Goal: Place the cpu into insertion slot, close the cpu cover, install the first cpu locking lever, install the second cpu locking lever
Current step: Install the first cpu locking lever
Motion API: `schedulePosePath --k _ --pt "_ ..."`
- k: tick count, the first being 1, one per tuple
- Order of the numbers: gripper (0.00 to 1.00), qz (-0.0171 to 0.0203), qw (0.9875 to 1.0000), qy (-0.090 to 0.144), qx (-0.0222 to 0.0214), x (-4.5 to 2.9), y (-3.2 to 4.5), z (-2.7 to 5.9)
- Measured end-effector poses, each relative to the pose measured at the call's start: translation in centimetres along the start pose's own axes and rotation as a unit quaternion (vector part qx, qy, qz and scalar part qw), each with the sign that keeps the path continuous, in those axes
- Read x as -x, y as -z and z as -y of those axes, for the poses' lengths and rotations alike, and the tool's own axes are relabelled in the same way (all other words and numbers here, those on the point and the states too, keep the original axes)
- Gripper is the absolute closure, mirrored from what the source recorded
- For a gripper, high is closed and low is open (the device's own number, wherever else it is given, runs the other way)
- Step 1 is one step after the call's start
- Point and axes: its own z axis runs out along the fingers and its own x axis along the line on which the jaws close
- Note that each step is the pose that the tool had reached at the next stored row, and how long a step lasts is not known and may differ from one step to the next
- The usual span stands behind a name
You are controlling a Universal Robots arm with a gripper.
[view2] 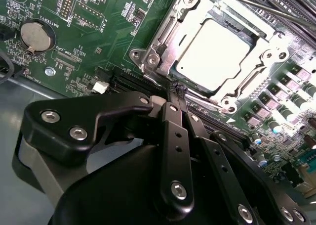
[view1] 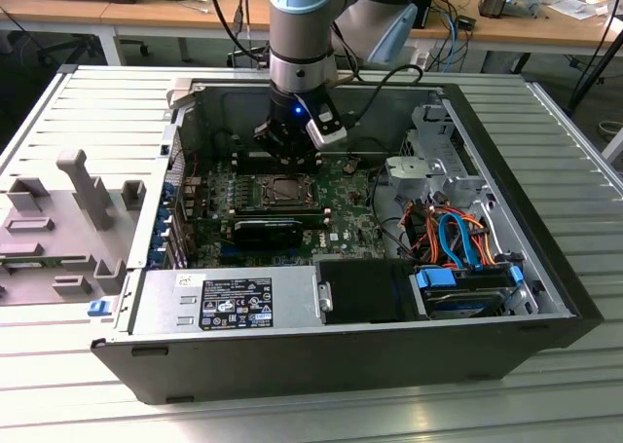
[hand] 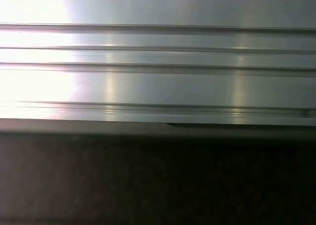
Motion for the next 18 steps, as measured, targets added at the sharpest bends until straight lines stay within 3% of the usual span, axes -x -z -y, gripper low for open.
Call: schedulePosePath --k 9,18 --pt "0.89 -0.0003 1.0 0.001 -0.0001 0.08 -0.05 0.39" --pt "0.89 0.0 1.0 0.006 0.0007 0.8 -0.23 0.14"
